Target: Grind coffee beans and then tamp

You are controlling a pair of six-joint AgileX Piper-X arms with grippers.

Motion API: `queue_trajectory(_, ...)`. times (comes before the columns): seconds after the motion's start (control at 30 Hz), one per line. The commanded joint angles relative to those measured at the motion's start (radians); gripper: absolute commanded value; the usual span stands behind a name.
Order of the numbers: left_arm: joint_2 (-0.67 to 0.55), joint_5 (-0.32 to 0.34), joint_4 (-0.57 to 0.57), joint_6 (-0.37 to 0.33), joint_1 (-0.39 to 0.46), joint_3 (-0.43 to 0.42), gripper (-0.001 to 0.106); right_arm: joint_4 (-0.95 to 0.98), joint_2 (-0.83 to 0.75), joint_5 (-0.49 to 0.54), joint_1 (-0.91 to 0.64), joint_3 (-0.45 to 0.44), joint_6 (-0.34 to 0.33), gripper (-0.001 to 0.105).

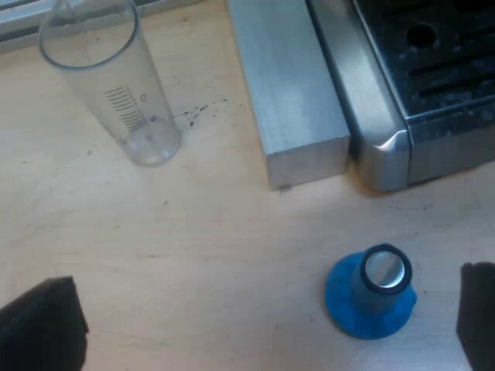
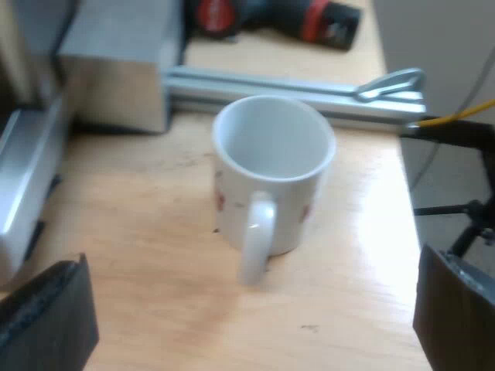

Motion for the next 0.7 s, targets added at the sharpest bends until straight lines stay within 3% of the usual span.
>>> queue_trajectory(0.03,-0.002,0.068,-0.005,-0.038,-0.032,-0.011,0.1,0.08,0.021,-0.091,0.08,-0.048,-0.002,0.085)
queue_trajectory(0.1,-0.002,0.077,-0.005,-0.038,-0.055,-0.023,0.09,0.105,0.032,-0.11,0.111,-0.065,-0.002,0.085)
queue_trajectory(0.17,-0.002,0.079,-0.003,-0.038,-0.085,-0.043,0.072,0.119,0.04,-0.143,0.149,-0.08,-0.002,0.085)
queue_trajectory(0.3,-0.002,0.147,-0.015,-0.036,-0.117,-0.071,0.054,0.13,0.052,-0.229,0.22,-0.108,0.004,0.085)
queue_trajectory(0.47,-0.002,0.264,-0.066,-0.036,-0.185,-0.096,0.069,0.132,0.054,-0.308,0.32,-0.122,0.038,0.085)
queue_trajectory(0.7,-0.002,0.341,-0.075,-0.036,-0.294,-0.096,0.07,0.132,0.054,-0.336,0.462,-0.122,0.095,0.085)
